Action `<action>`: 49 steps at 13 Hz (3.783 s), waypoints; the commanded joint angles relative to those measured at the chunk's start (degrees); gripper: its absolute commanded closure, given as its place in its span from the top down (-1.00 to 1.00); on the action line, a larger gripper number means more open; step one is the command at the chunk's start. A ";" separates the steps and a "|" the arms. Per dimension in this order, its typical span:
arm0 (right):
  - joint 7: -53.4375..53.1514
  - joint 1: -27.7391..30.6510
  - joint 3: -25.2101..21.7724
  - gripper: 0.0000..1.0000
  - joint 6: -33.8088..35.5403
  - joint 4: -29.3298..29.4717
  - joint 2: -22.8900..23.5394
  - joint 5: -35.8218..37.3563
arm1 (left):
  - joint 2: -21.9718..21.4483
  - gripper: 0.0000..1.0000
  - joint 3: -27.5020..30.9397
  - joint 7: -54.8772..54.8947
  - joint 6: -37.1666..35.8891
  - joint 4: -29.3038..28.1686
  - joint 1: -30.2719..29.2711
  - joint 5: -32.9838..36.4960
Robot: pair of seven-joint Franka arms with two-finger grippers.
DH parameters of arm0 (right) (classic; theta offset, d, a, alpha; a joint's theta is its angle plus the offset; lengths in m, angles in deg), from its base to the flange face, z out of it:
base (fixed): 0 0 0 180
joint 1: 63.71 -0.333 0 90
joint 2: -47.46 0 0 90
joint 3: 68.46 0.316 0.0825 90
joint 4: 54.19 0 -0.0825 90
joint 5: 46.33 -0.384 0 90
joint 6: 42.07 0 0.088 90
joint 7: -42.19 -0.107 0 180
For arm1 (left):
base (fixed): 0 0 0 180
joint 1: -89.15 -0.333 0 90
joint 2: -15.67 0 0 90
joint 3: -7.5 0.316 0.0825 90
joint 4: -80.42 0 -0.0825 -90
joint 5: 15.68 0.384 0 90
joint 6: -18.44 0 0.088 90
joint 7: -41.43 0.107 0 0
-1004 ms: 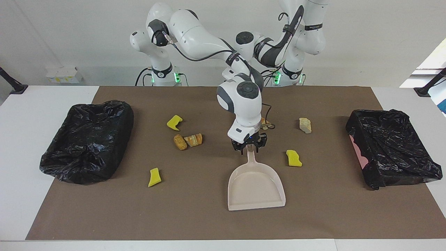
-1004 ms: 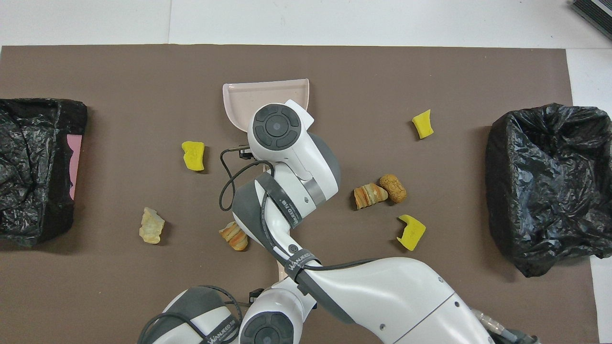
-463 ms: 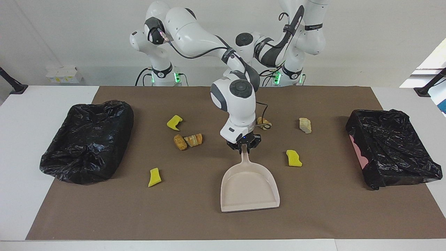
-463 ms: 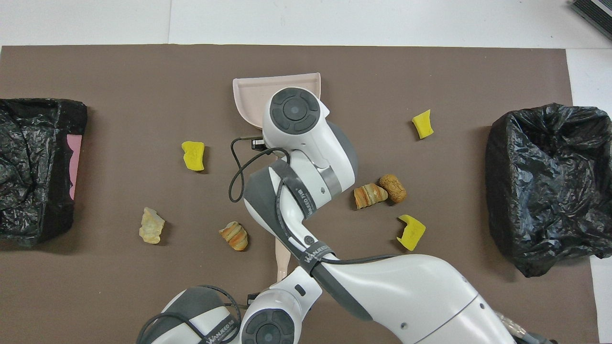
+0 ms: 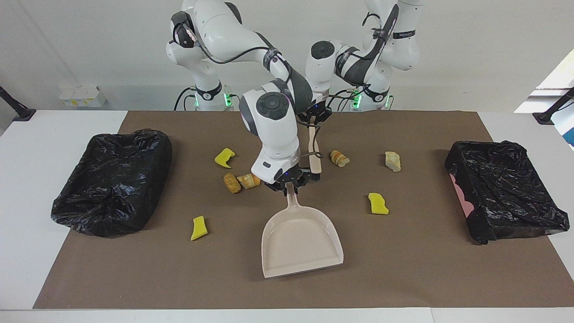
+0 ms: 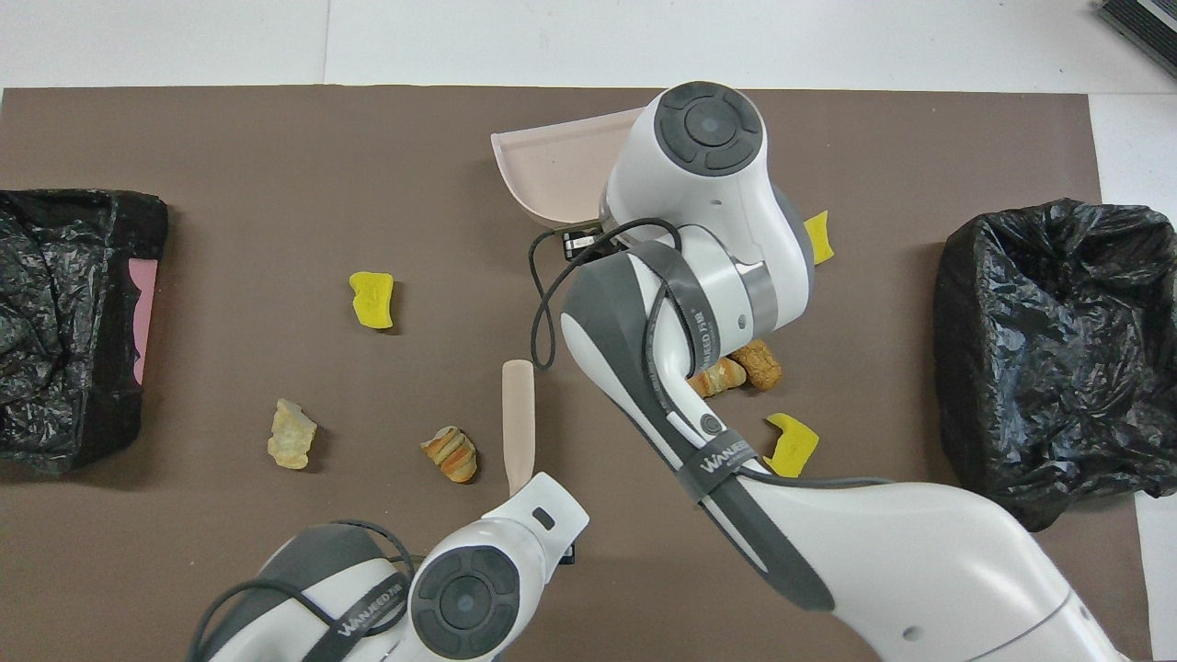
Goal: Sweep and dump trash in bin
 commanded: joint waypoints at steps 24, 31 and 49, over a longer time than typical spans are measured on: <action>72.09 -5.12 0.46 -1.00 0.63 -27.35 -13.85 14.67 | -11.83 -1.00 -0.62 14.19 -18.14 -11.79 -30.00 4.52; 68.93 -5.39 0.55 -1.00 -1.21 -27.35 -13.05 14.40 | -7.62 -1.00 -0.62 9.89 -6.22 -11.70 -18.31 -6.12; 63.84 -5.57 0.55 -1.00 -2.71 -25.77 -12.09 13.61 | 9.26 -1.00 -0.53 9.61 4.45 10.44 -6.07 -15.19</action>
